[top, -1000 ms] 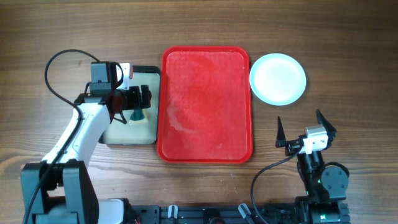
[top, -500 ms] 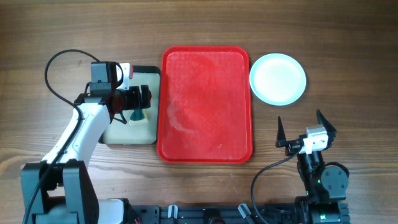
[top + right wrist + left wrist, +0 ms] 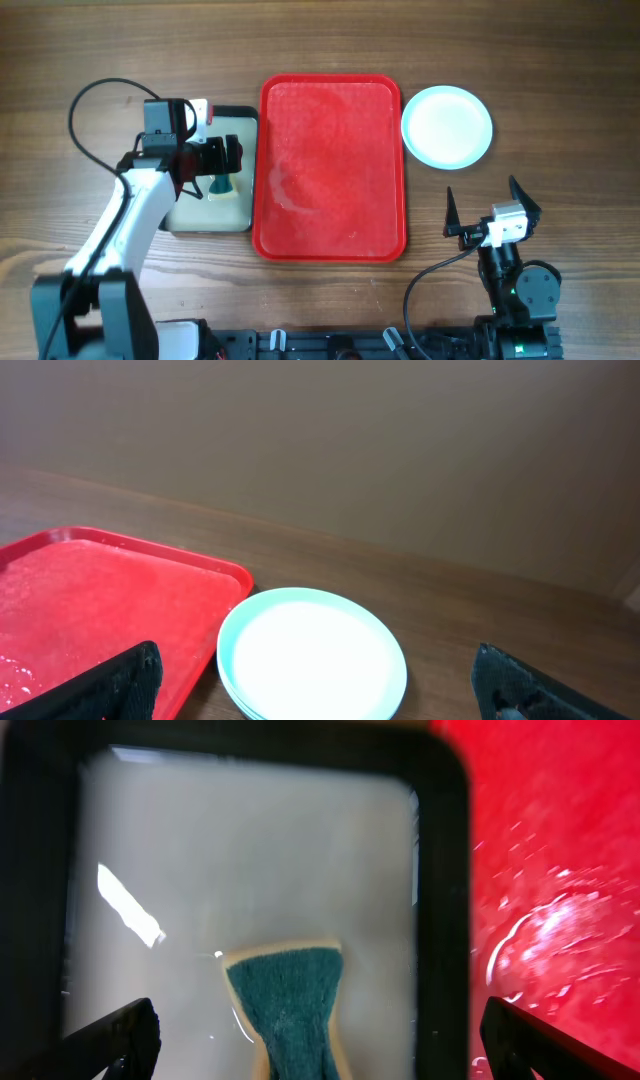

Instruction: Clean dirty plates on tray and stack at the side

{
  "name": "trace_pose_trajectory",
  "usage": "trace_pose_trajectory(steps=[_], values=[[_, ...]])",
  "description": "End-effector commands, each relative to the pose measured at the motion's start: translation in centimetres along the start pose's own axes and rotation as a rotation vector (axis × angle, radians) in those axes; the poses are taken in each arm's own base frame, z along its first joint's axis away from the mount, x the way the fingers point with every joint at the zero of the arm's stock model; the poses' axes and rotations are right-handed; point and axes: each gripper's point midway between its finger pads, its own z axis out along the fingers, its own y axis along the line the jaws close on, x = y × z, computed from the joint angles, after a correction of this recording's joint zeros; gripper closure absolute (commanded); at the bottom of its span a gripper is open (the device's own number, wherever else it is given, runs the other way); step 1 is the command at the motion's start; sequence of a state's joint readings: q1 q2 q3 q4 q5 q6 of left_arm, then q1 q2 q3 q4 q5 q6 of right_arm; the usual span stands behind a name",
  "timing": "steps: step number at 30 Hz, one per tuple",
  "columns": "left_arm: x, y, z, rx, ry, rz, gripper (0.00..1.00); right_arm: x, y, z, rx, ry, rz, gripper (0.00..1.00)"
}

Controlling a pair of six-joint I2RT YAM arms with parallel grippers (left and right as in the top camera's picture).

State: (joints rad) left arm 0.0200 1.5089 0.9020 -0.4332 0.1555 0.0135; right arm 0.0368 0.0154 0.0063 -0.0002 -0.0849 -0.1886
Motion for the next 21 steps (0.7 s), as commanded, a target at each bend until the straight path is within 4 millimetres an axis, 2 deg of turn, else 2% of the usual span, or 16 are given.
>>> trace_pose_trajectory(steps=[1, 2, 3, 5, 6, 7, 10, 13, 15, 17, 21], values=[[-3.7, -1.2, -6.1, 0.020, -0.208, 0.032, 0.00, -0.3, -0.1, -0.1, 0.007, -0.013, -0.015, 0.00], [-4.4, -1.5, -7.9, 0.023, -0.263, 0.041, 0.00, -0.3, -0.1, -0.1, 0.007, -0.013, -0.016, 0.00], [-5.6, -2.1, -11.4, 0.029, -0.371, 0.059, 0.00, -0.3, -0.1, -0.1, 0.007, -0.013, -0.015, 0.00], [-6.5, -2.9, -16.1, 0.036, -0.510, 0.081, 0.00, -0.3, -0.1, -0.1, 0.007, -0.013, -0.016, 0.00], [-6.7, -3.3, -18.6, 0.039, -0.582, 0.094, 0.00, -0.3, -0.1, -0.1, 0.007, -0.013, -0.016, 0.00], [-6.6, -3.9, -22.0, 0.044, -0.681, 0.110, 0.00, -0.3, -0.1, -0.1, 0.007, -0.013, -0.016, 0.00], [-5.7, -4.8, -28.0, 0.053, -0.855, 0.138, 0.00, -0.3, -0.1, -0.1, 0.007, -0.013, -0.015, 0.00], [-4.4, -5.1, -30.2, 0.056, -0.911, 0.147, 0.00, -0.3, -0.1, -0.1, 0.007, -0.013, -0.016, 0.00], [-2.3, -5.1, -31.1, 0.056, -0.907, 0.147, 0.00, -0.3, -0.1, -0.1, 0.007, -0.013, -0.015, 0.00], [0.2, -5.0, -31.1, 0.054, -0.868, 0.141, 0.00, -0.3, -0.1, -0.1, 0.007, -0.013, -0.016, 0.00], [5.3, -4.2, -29.2, 0.029, -0.722, 0.118, 0.00, -0.3, -0.1, -0.1, 0.007, -0.013, -0.015, 0.00]])
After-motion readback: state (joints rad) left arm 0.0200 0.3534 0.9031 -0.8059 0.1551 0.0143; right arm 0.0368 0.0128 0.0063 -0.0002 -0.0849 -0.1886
